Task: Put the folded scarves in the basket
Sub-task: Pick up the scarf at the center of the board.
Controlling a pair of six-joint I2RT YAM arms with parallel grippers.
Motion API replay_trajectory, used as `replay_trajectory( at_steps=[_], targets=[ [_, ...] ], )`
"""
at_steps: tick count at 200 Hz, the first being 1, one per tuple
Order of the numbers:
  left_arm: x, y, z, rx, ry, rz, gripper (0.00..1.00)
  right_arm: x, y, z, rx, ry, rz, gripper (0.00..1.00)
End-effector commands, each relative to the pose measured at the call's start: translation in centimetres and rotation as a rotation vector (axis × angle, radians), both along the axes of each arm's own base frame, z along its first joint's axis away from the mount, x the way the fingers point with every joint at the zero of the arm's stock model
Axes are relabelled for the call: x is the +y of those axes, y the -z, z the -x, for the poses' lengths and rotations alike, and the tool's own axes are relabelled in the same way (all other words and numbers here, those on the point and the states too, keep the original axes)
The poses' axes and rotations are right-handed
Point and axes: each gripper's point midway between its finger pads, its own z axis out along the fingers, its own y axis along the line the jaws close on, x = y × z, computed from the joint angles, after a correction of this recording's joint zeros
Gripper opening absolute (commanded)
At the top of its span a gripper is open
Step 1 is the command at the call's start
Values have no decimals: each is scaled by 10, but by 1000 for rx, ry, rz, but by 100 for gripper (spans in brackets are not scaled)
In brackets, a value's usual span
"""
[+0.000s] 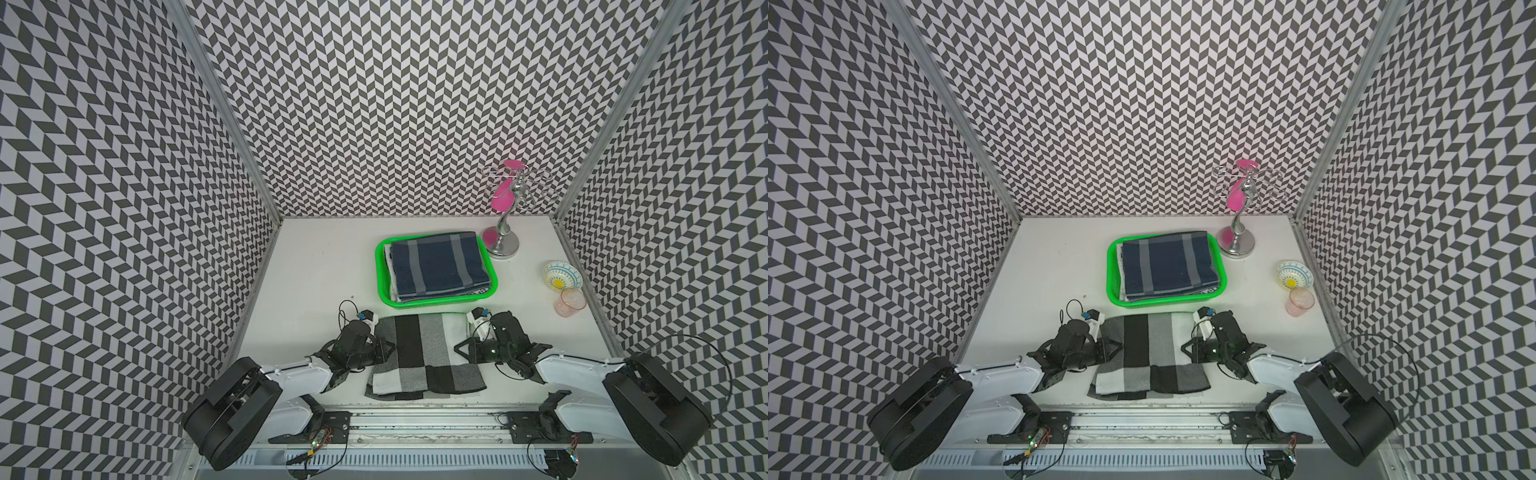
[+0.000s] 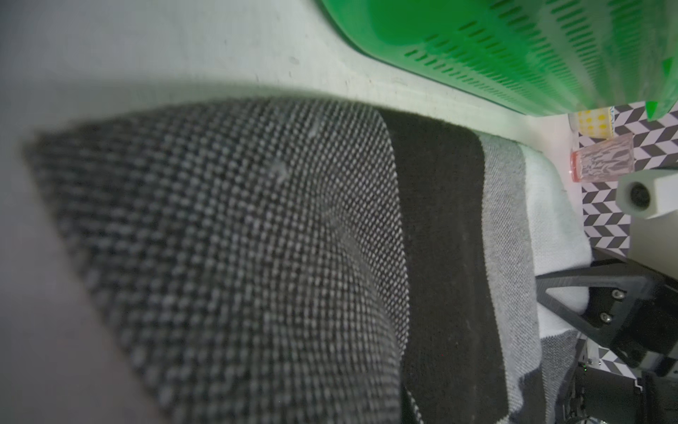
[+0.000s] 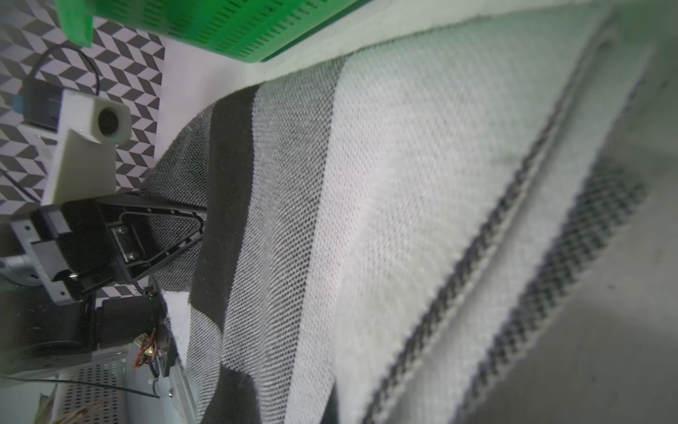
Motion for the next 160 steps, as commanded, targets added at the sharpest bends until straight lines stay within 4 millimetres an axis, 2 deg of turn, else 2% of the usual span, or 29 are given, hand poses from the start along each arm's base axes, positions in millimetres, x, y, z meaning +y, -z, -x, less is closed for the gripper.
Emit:
replay_trajectory(
  at_steps=[1,44,73,111,132,160],
  targets=[
    [6,17,21,89,41,-59,0,-1,3,9,6,-25,14,0],
    [7,-3,14,38,22,-58,0,-6,-10,0,-44,-18,61,0],
    [16,-2,11,39,-2,-117,0,-11,-10,-5,-50,-5,114,0],
    [11,-22,5,-7,3,-91,0,-2,-27,-8,-81,-12,60,0],
    [14,-23,3,-18,-3,-113,0,1,-32,-9,-90,-21,76,0],
    [17,-24,1,-38,-17,-125,0,10,-52,-10,-164,-20,73,0]
  ],
)
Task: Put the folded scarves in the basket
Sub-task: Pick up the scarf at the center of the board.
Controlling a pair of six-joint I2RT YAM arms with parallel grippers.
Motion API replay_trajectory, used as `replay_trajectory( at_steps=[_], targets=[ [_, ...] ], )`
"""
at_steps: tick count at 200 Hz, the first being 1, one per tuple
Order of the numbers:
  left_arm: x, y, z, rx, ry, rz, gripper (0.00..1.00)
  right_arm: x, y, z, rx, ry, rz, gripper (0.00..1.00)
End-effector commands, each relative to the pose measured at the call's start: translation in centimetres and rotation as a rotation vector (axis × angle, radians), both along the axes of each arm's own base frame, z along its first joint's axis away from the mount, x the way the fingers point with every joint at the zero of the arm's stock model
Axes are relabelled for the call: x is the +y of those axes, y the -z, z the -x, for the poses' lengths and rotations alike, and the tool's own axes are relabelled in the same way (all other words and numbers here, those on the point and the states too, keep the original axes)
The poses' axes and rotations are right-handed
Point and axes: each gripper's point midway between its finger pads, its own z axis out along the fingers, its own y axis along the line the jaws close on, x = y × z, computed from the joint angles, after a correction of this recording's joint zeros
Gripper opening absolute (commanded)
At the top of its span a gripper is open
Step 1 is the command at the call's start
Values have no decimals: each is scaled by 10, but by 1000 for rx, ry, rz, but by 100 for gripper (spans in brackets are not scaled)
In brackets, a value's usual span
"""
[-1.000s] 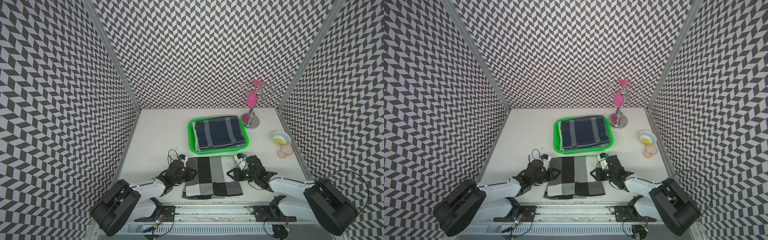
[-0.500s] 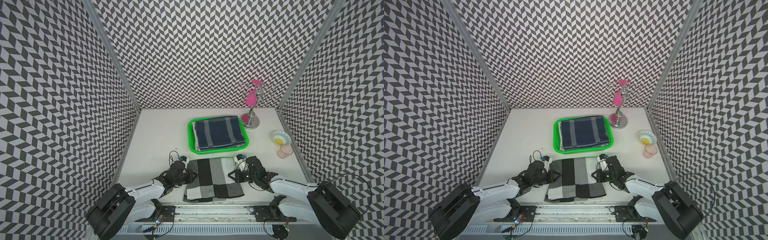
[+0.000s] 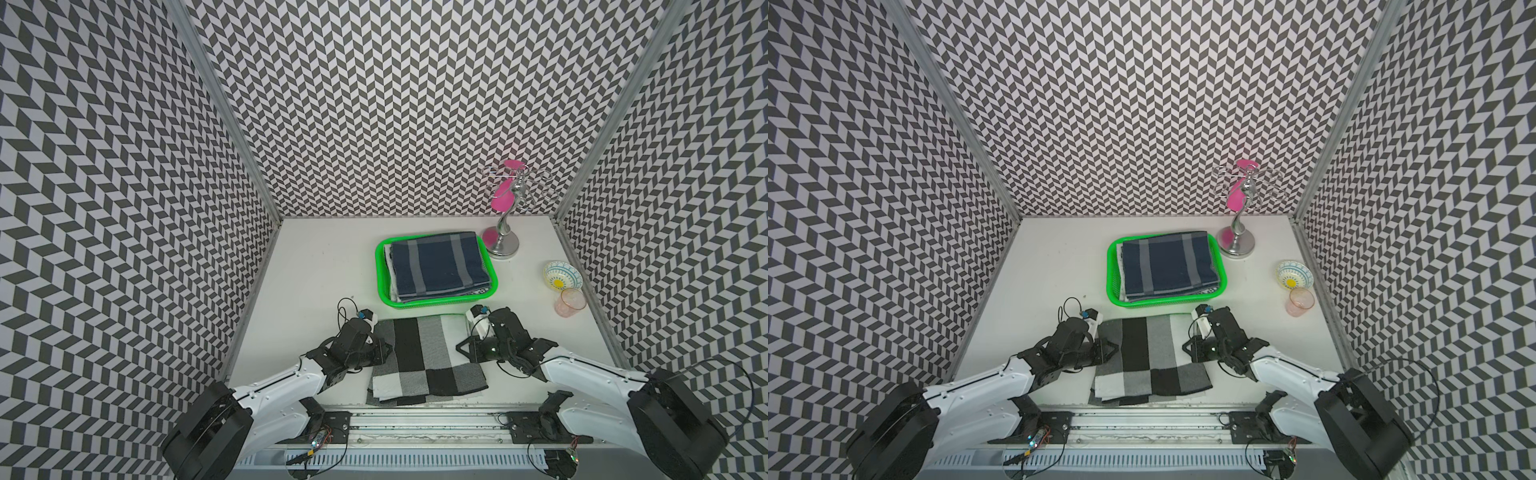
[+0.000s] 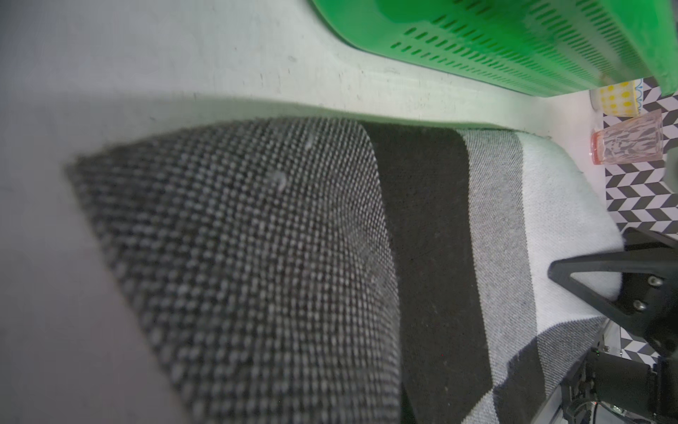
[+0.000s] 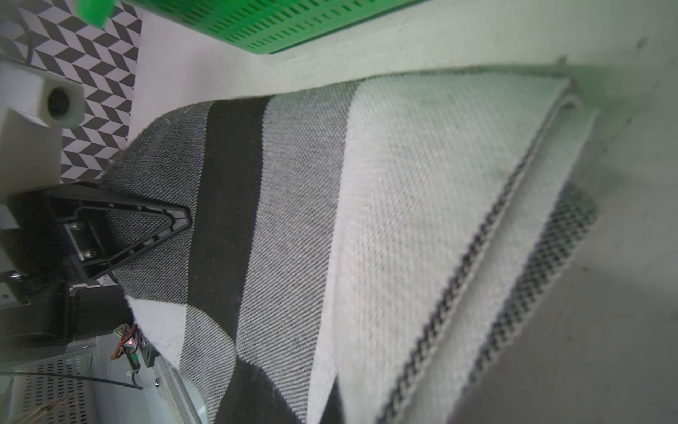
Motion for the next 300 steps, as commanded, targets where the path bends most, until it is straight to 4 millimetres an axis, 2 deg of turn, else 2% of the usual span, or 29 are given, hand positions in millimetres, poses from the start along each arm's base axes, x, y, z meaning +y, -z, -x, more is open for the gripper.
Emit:
replay_trajectory(
  at_steps=[1,38,103,123,144,167,185,214,252,300],
  targets=[
    [4,-5,-5,-41,-7,-36,0,9,-28,-13,-108,14,-22,0],
    [11,-11,-9,-65,-31,-67,0,1,-24,-16,-117,35,31,0],
    [4,-21,-10,-70,-17,-36,0,5,-37,-17,-157,35,13,0],
    [4,-30,-11,-92,-27,-33,0,6,-43,-17,-177,34,7,0],
    [4,-35,-12,-102,-27,-38,0,5,-37,-15,-161,28,18,0],
    [1,-59,-15,-146,-21,-31,0,7,-40,-12,-165,26,7,0],
    [2,-68,-15,-161,-22,-33,0,7,-49,-10,-181,26,-7,0],
    [-2,-70,-7,-149,-9,7,0,7,-61,-10,-206,32,-19,0],
    [-8,-102,-1,-229,-6,6,0,9,-90,-8,-285,46,-25,0],
    [-20,-124,-5,-292,19,26,0,-2,-122,-15,-368,101,-18,0]
  ],
)
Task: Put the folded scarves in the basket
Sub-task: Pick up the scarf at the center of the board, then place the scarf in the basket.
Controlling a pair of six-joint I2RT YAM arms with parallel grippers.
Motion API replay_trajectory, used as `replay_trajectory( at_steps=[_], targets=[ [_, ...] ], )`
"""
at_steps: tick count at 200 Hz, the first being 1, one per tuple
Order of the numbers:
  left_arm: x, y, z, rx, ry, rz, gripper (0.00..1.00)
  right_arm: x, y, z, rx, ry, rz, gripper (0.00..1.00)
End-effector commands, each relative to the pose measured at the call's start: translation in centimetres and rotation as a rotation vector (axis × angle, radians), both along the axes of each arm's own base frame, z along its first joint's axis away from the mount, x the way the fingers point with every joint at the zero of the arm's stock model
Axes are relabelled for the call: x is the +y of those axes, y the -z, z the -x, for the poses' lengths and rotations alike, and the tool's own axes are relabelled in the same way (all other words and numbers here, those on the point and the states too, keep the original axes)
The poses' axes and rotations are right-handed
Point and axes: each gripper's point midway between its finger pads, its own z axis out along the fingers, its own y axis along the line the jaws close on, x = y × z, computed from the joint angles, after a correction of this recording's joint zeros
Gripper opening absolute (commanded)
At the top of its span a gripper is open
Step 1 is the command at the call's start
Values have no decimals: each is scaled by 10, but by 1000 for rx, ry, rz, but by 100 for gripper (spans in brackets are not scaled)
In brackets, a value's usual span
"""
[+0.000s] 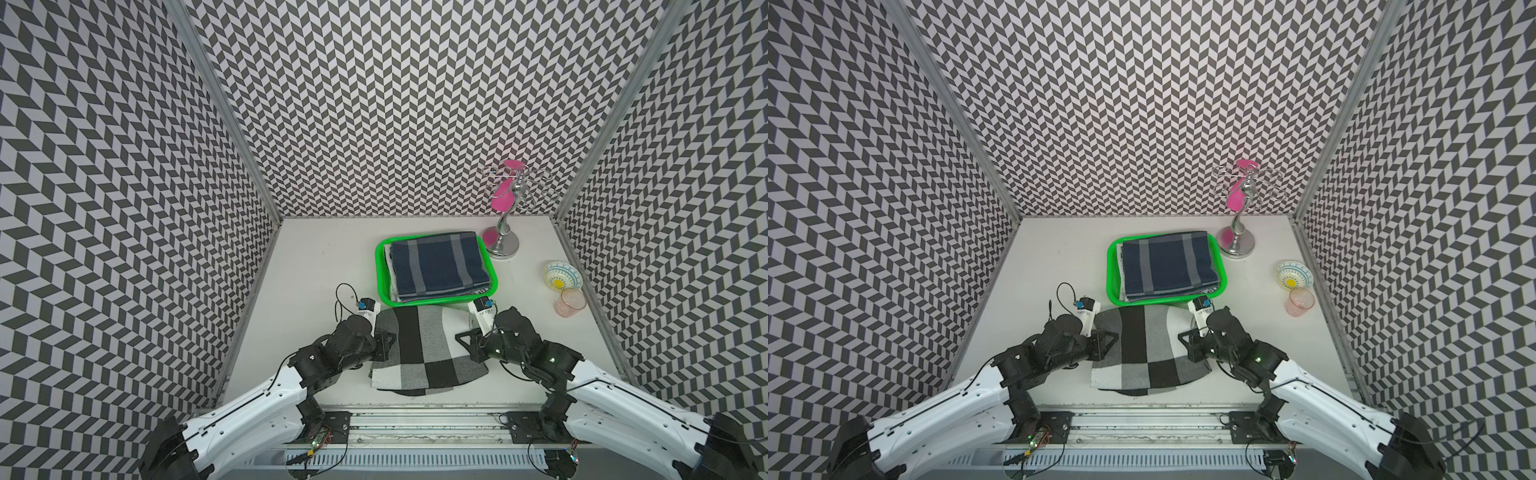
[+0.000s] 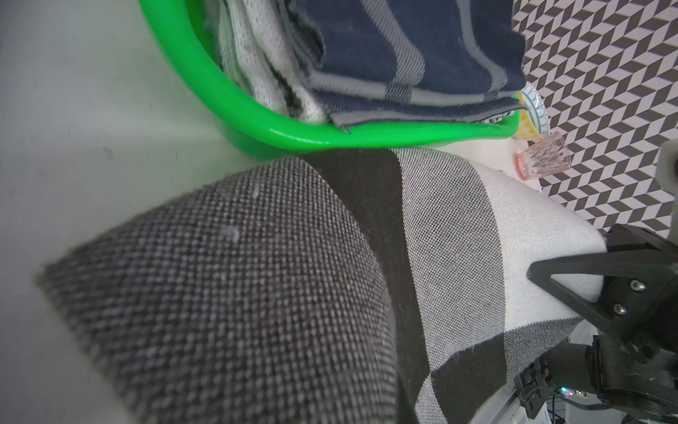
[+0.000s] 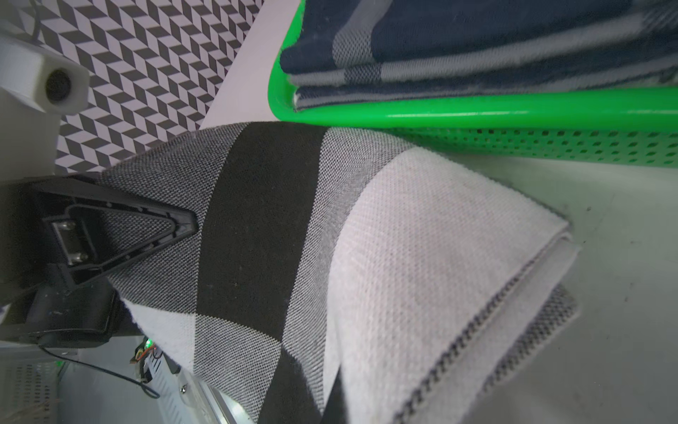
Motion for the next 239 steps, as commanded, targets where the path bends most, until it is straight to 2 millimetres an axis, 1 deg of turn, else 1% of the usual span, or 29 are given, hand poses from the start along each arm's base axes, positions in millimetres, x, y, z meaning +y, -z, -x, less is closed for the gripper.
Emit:
replay_trajectory(
  at_steps=[1,14,43,64,71,81,93,114,135,153,170,189,216,227,236,239],
  targets=[
    [-5,-25,-9,-75,-8,12,0,-6,-36,-14,-109,65,-26,0],
    [-8,-34,-13,-97,-7,4,0,-11,-49,-16,-142,86,-27,0],
    [-22,-68,-17,-160,9,20,0,-21,-83,-18,-222,129,-67,0],
    [-35,-82,-15,-180,33,39,0,-26,-99,-20,-268,150,-84,0],
    [-38,-84,-16,-186,38,38,0,-27,-104,-21,-284,156,-86,0],
    [-42,-87,-19,-199,42,31,0,-30,-109,-25,-306,172,-70,0],
    [-46,-95,-25,-224,39,22,0,-31,-121,-31,-333,180,-45,0],
    [-54,-112,-38,-279,27,12,0,-37,-140,-47,-366,234,11,0],
    [-62,-125,-59,-309,21,7,0,-37,-155,-68,-390,233,27,0],
    [-70,-134,-81,-326,33,18,0,-38,-161,-90,-392,220,27,0],
    [-67,-142,-110,-339,7,20,0,-40,-164,-113,-396,222,44,0],
    [-64,-150,-140,-358,-10,26,0,-41,-162,-141,-378,214,49,0],
    [-58,-146,-182,-349,-30,43,0,-43,-160,-176,-365,230,44,0],
    [-57,-137,-198,-339,-36,32,0,-42,-159,-188,-362,227,34,0],
    [-57,-130,-209,-332,-41,15,0,-41,-155,-198,-349,223,32,0],
    [-57,-129,-213,-329,-45,11,0,-40,-150,-202,-339,221,34,0]
  ],
)
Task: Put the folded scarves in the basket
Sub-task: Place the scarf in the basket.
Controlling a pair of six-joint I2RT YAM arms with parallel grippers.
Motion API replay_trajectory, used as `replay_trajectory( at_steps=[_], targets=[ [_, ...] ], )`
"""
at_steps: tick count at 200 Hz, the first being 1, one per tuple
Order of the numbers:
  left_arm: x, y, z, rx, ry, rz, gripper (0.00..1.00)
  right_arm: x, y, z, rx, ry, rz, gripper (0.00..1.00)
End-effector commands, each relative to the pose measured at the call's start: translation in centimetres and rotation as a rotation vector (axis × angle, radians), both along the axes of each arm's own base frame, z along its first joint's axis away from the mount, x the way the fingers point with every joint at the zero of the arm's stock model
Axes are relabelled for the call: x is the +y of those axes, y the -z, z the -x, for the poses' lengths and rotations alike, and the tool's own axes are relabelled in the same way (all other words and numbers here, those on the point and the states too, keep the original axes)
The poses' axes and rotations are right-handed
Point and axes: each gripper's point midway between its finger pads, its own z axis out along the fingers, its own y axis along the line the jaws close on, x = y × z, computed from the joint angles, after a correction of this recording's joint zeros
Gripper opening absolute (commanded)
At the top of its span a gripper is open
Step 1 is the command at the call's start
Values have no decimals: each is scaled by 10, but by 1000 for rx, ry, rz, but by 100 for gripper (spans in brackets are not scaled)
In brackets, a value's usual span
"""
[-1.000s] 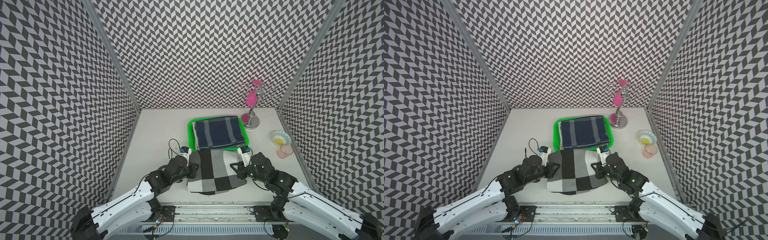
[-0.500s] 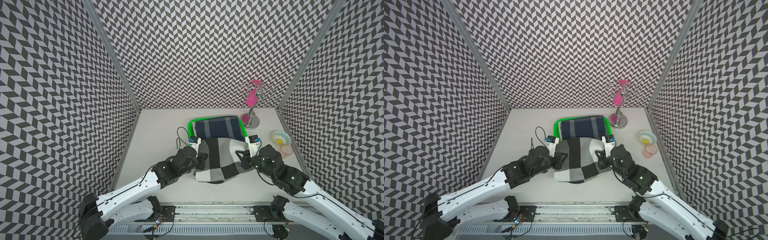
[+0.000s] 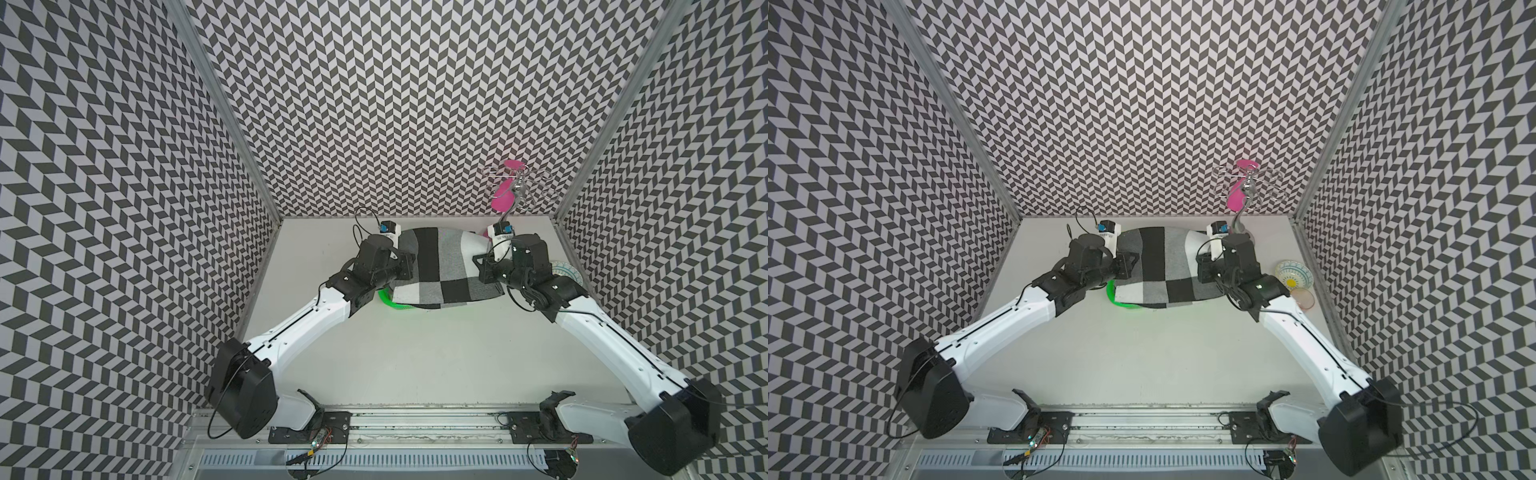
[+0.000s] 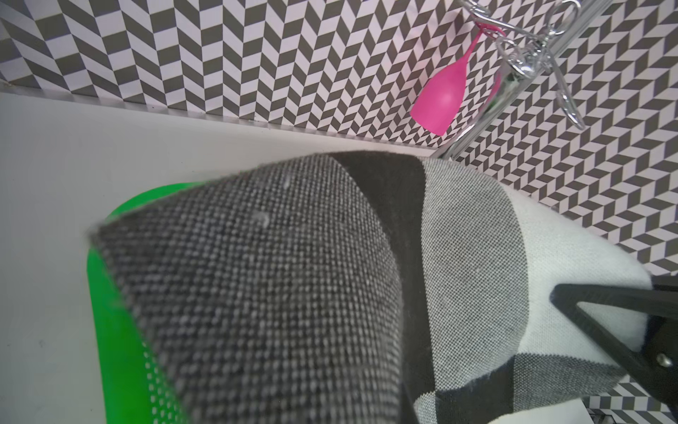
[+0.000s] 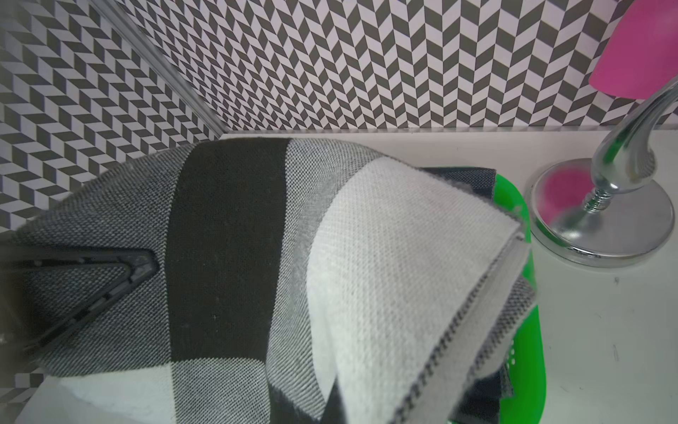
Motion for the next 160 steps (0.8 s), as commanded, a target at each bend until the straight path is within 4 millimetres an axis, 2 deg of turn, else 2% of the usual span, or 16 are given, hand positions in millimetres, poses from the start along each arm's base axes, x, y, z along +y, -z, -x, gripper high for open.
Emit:
replay_trajectory(
  at_steps=[1,23,55,73,102,122,160],
  targets=[
    [-6,-18,-27,-75,29,30,0,10,-31,-29,-113,-45,-59,0],
    [-1,-2,-50,-51,9,31,0,13,-7,-51,-66,-54,-53,0],
    [8,17,-72,-24,-13,37,0,7,25,-76,10,-44,-27,0],
    [10,18,-78,-34,-15,38,0,4,36,-85,29,-40,-15,0],
    [9,31,-84,-4,-8,50,1,-6,49,-97,40,-2,-4,0],
    [9,41,-86,15,-10,53,1,-6,60,-101,69,-12,7,4],
    [18,54,-90,49,-43,36,4,-8,83,-97,127,-22,18,25]
  ],
)
